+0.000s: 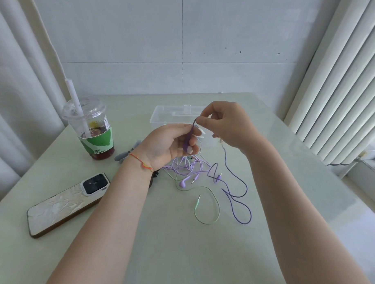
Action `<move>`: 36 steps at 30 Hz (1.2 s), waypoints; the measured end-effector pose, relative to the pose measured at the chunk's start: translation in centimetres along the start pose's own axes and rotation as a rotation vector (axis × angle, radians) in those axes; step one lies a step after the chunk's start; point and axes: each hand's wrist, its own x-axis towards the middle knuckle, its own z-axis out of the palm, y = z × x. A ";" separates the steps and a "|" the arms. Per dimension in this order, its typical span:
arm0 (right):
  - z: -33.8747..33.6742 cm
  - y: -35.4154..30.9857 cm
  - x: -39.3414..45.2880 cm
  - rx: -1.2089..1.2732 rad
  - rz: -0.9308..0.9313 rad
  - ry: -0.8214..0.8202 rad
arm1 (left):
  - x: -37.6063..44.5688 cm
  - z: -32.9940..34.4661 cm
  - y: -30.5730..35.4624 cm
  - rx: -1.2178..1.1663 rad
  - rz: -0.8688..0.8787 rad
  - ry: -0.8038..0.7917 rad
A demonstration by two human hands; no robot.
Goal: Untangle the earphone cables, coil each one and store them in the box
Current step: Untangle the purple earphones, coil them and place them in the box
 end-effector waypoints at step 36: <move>2.0 -1.0 -1.1 -0.233 0.080 -0.471 | 1.1 -0.4 -0.9 0.300 0.309 0.407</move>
